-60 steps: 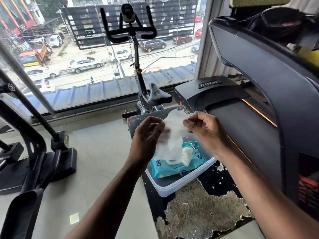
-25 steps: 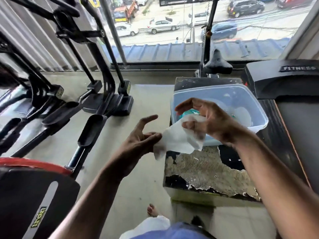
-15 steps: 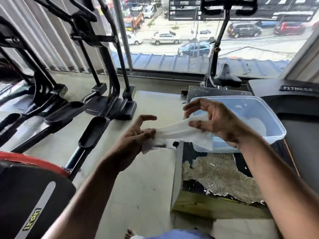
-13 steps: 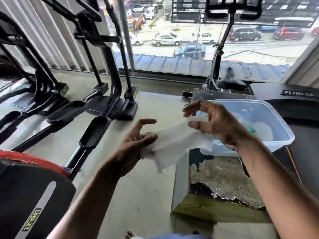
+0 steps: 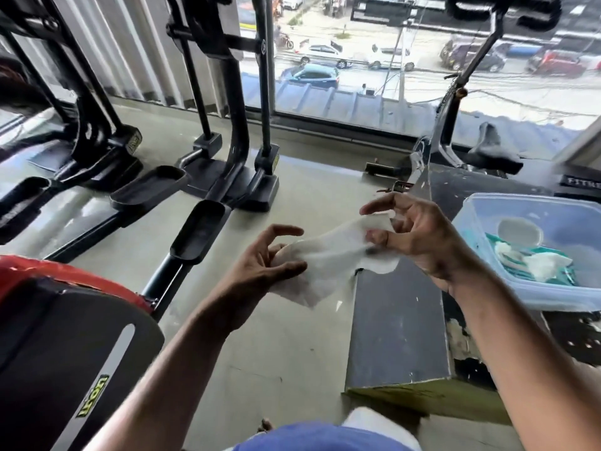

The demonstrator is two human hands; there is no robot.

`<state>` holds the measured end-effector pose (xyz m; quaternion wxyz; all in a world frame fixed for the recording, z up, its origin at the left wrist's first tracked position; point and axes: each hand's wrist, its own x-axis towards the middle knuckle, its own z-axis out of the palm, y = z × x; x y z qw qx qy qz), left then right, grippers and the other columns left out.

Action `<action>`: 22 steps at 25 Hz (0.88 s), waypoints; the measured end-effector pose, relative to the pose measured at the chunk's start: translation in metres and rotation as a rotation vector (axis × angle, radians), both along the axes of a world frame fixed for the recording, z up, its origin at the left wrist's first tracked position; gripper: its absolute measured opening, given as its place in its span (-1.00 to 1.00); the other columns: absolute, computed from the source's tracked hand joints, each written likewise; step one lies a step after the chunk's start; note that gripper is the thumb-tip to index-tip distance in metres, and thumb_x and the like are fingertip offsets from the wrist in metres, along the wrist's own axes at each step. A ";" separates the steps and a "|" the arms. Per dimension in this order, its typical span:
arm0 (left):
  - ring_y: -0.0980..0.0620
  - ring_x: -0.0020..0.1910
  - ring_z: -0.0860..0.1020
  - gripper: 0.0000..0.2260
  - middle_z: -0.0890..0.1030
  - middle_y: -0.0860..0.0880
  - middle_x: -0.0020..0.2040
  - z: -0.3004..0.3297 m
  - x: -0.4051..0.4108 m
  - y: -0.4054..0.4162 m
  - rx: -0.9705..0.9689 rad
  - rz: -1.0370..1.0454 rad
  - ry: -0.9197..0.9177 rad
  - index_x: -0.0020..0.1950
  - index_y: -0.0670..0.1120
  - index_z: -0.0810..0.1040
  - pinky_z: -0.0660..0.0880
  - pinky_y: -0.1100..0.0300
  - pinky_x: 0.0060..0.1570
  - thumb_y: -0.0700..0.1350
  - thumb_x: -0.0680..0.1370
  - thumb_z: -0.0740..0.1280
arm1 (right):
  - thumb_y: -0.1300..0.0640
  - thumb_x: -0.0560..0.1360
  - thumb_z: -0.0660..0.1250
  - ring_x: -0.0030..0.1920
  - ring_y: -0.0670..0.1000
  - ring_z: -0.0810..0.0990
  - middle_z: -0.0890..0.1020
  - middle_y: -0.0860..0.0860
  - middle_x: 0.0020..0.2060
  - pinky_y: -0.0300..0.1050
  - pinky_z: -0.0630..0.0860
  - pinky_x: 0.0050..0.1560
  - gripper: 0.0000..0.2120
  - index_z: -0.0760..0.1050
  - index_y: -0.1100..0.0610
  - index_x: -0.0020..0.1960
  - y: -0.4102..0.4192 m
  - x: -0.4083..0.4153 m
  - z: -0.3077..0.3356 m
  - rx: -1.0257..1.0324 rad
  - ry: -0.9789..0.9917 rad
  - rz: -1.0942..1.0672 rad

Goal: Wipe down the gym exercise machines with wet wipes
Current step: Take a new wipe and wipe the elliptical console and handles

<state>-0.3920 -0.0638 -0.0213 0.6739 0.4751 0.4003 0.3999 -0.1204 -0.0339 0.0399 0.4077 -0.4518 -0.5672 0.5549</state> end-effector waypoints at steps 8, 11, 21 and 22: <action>-0.19 0.24 0.61 -0.51 0.59 -0.35 0.27 0.005 -0.002 0.068 0.088 -0.181 -0.040 0.51 0.00 0.43 0.52 -0.10 0.35 -0.18 0.60 0.43 | 0.34 0.43 0.50 0.02 0.03 0.64 0.66 0.13 0.16 -0.06 0.61 0.07 -0.60 0.56 0.18 0.24 0.066 -0.043 0.010 0.042 -0.126 0.249; -0.14 0.09 0.62 -0.63 0.60 -0.41 0.15 0.008 -0.003 0.117 0.099 -0.107 -0.006 0.39 -0.13 0.55 0.55 -0.09 0.25 -0.17 0.58 0.44 | 0.25 0.44 0.52 0.04 -0.01 0.63 0.65 0.14 0.14 -0.13 0.62 -0.02 -0.56 0.55 0.13 0.29 0.116 -0.050 0.003 0.010 -0.097 0.244; 0.02 -0.07 0.60 -0.86 0.61 -0.13 -0.06 0.009 -0.045 0.250 0.109 0.112 0.024 0.03 0.02 0.62 0.57 0.18 -0.04 -0.15 0.51 0.50 | 0.24 0.46 0.54 -0.09 0.08 0.56 0.58 0.15 -0.21 -0.14 0.47 0.05 -0.41 0.42 -0.01 0.40 0.221 -0.064 -0.064 -0.205 0.117 0.260; 0.03 -0.06 0.62 -0.81 0.66 -0.09 -0.05 0.007 -0.051 0.257 0.118 0.126 0.050 0.03 0.04 0.67 0.58 0.17 -0.02 -0.17 0.47 0.53 | 0.25 0.48 0.51 -0.10 0.05 0.58 0.61 0.11 -0.21 -0.16 0.48 0.04 -0.52 0.45 0.03 0.33 0.231 -0.070 -0.061 -0.165 0.106 0.205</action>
